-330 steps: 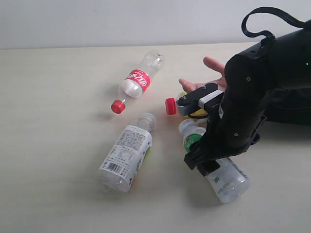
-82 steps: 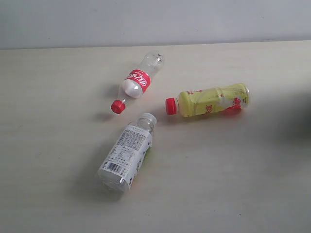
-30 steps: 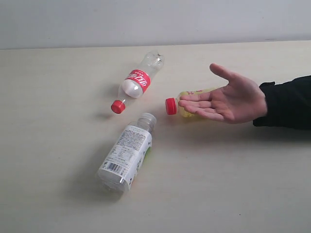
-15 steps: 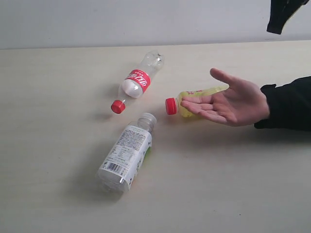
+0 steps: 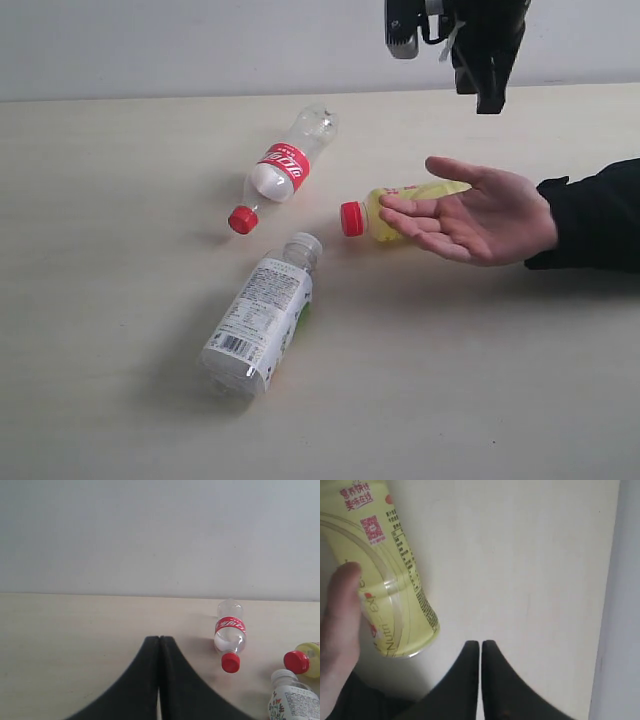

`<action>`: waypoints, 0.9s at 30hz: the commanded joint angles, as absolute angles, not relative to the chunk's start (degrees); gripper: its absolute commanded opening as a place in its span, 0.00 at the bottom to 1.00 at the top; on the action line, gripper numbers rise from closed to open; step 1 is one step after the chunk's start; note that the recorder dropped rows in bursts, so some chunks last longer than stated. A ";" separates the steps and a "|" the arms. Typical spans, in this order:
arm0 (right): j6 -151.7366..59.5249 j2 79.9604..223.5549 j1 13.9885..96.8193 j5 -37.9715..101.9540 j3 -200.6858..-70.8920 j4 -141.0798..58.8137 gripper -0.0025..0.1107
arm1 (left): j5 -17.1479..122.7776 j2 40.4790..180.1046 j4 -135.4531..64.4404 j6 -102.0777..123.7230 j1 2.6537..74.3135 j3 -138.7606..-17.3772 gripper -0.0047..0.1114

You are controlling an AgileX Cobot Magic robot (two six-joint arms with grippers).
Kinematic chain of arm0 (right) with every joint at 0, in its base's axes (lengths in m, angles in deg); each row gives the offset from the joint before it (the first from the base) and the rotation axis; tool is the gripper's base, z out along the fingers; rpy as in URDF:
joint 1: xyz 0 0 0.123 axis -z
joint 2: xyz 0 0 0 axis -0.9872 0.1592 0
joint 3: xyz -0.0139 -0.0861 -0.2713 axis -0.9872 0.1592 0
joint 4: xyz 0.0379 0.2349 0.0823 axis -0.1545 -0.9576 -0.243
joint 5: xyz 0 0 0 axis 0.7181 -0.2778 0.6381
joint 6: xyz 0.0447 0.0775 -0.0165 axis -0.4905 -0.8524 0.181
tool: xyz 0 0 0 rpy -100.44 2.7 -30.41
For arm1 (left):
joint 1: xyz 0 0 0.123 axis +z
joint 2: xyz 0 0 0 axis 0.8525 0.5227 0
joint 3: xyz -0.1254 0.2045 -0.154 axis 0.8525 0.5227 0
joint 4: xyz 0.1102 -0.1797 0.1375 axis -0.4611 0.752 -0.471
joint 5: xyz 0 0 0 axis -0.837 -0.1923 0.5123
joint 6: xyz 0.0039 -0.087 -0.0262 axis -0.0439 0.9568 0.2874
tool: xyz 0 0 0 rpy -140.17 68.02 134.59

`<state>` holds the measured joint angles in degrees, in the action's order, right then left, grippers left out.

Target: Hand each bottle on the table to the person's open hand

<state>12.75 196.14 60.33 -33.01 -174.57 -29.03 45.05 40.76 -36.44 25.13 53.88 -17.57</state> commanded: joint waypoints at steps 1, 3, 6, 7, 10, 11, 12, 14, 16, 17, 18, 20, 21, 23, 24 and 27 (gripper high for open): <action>13.95 197.69 60.54 -30.90 -175.42 -31.06 0.23 | 45.47 40.87 -36.14 25.00 53.90 -17.38 0.04; 13.95 197.72 60.54 -30.60 -175.42 -32.33 0.35 | 45.47 40.87 -36.14 25.00 53.90 -17.38 0.04; 12.86 197.72 60.54 -29.97 -175.42 -34.60 0.50 | 45.47 40.87 -36.14 25.00 53.90 -17.38 0.04; 12.86 197.72 60.54 -29.97 -175.42 -35.51 0.52 | 45.47 40.87 -36.14 25.00 53.90 -17.38 0.04; 11.87 197.60 60.21 -29.48 -175.42 -39.45 0.52 | 45.47 40.87 -36.14 25.00 53.90 -17.38 0.04; 11.87 197.46 60.21 -29.48 -175.42 -41.13 0.52 | 45.47 40.87 -36.14 25.00 53.90 -17.38 0.04; 12.15 197.47 59.77 -29.22 -175.42 -43.12 0.52 | 45.47 40.87 -36.14 25.00 53.90 -17.38 0.04; 14.15 197.39 58.76 -29.07 -175.42 -46.03 0.54 | 45.47 40.87 -36.14 25.00 53.90 -17.38 0.04; 15.00 197.39 57.06 -28.89 -175.42 -45.91 0.58 | 45.47 40.87 -36.14 25.00 53.90 -17.38 0.04; 15.13 197.39 55.20 -28.31 -175.42 -44.49 0.60 | 45.47 40.87 -36.14 25.00 53.90 -17.38 0.04; 16.06 197.61 53.28 -28.03 -175.42 -42.70 0.60 | 45.47 40.87 -36.14 25.00 53.90 -17.38 0.04; 16.06 198.55 51.11 -28.29 -175.42 -42.16 0.60 | 45.47 40.87 -36.14 25.00 53.90 -17.38 0.04; 16.06 198.80 50.46 -28.29 -175.42 -42.16 0.60 | 45.47 40.87 -36.14 25.00 53.90 -17.38 0.04; 16.06 199.90 48.95 -28.42 -175.27 -42.28 0.63 | 45.47 40.87 -36.14 25.00 53.90 -17.38 0.04; 16.06 200.73 48.20 -28.67 -175.27 -41.93 0.65 | 45.47 40.87 -36.14 25.00 53.90 -17.38 0.04; 16.06 201.96 47.18 -29.17 -175.27 -37.01 0.65 | 45.47 40.87 -36.14 25.00 53.90 -17.38 0.04</action>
